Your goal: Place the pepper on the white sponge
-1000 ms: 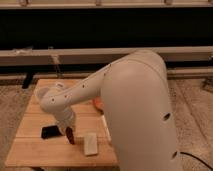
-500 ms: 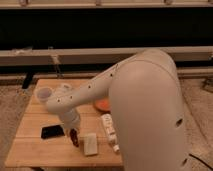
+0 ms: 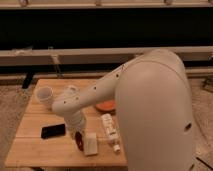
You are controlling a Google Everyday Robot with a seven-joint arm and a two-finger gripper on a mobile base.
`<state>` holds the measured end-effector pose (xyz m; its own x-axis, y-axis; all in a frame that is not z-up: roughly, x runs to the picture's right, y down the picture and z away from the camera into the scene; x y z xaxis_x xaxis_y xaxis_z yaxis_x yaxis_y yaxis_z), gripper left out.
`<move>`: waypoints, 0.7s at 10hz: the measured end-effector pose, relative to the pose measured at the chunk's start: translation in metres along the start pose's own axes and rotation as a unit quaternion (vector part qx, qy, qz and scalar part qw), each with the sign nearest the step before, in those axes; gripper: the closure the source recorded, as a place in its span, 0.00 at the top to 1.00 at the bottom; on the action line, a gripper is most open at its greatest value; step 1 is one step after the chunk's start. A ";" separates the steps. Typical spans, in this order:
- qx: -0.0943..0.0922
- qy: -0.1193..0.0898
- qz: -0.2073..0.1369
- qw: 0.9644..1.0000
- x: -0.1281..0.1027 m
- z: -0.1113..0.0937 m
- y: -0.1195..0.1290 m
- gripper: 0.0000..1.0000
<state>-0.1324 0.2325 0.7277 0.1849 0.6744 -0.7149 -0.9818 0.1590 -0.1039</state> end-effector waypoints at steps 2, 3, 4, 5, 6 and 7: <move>0.000 0.003 0.020 1.000 0.007 0.002 -0.014 0.00; -0.001 0.005 0.028 1.000 0.012 0.003 -0.019 0.00; -0.001 0.007 0.039 0.999 0.016 0.004 -0.027 0.02; 0.000 0.010 0.049 0.999 0.018 0.006 -0.032 0.11; -0.001 0.014 0.053 0.999 0.019 0.008 -0.033 0.22; 0.000 0.017 0.056 0.998 0.019 0.010 -0.035 0.31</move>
<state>-0.0940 0.2472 0.7243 0.0726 0.6631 -0.7450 -0.9963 0.0834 -0.0228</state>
